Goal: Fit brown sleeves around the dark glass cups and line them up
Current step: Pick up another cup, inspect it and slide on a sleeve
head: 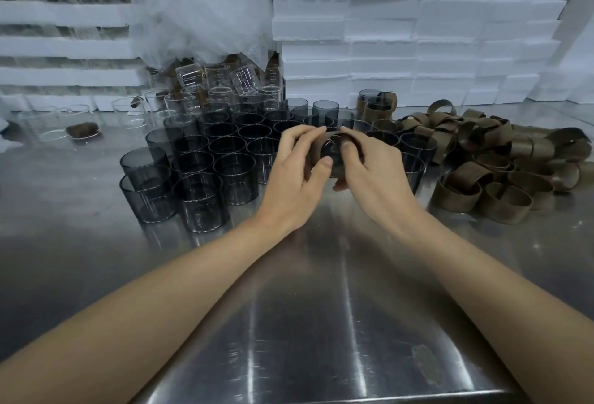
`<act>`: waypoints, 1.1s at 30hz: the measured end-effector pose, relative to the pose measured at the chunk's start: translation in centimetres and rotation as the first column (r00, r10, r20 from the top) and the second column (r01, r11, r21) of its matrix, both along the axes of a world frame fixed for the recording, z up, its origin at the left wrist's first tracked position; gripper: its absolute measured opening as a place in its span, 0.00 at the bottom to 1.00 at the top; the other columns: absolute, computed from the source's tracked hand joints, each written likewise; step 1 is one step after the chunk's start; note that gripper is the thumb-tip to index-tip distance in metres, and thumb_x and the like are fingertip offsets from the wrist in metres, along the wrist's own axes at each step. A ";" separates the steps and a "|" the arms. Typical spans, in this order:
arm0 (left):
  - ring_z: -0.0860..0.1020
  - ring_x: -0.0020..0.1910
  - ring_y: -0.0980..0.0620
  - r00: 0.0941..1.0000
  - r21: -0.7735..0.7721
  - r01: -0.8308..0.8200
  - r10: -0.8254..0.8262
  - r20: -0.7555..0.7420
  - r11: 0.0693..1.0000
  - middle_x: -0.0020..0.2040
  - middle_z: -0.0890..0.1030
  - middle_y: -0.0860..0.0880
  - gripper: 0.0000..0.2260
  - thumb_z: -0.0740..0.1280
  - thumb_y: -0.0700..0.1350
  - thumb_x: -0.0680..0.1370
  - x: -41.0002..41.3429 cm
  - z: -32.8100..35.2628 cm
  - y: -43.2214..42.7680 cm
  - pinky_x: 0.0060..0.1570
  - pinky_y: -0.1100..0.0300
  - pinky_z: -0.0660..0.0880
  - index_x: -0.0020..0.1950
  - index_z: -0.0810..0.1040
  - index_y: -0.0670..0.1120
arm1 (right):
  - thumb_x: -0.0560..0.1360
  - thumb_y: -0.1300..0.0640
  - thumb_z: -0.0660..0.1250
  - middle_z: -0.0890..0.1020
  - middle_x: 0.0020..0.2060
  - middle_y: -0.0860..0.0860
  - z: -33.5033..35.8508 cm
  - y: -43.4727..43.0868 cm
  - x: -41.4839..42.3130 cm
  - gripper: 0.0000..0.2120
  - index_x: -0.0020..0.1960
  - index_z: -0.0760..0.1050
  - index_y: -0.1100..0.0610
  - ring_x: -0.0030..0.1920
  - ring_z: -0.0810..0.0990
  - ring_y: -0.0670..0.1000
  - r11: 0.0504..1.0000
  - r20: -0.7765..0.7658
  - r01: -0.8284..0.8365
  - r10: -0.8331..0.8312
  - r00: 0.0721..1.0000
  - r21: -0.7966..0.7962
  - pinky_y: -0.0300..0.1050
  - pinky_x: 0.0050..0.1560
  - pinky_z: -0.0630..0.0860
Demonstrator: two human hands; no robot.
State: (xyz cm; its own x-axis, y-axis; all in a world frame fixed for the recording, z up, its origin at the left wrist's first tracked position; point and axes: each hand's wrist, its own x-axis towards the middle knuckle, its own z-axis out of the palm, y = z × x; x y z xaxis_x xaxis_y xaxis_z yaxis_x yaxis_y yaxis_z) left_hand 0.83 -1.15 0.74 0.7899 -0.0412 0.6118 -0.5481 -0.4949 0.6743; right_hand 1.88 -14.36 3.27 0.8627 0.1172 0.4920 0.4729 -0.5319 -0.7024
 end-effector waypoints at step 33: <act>0.72 0.66 0.56 0.955 -0.392 0.136 -0.226 -0.192 0.910 0.64 0.74 0.51 0.26 0.59 0.54 0.71 1.3 -0.9 -0.1 0.68 0.59 0.66 0.68 0.69 0.49 | 0.77 0.50 0.62 0.78 0.32 0.53 -0.2 0.1 -0.1 0.17 0.38 0.81 0.60 0.36 0.75 0.49 0.970 -0.100 -0.056 0.082 0.992 0.237 0.54 0.47 0.78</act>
State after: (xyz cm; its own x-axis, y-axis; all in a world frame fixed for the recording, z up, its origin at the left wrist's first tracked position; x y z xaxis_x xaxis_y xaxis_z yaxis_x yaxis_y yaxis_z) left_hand 2.15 -1.25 -0.12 0.9096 -0.0026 0.4154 -0.4139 -0.0918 0.9057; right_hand 1.78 -14.23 3.02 0.9061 0.0711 0.4170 0.4170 -0.3160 -0.8522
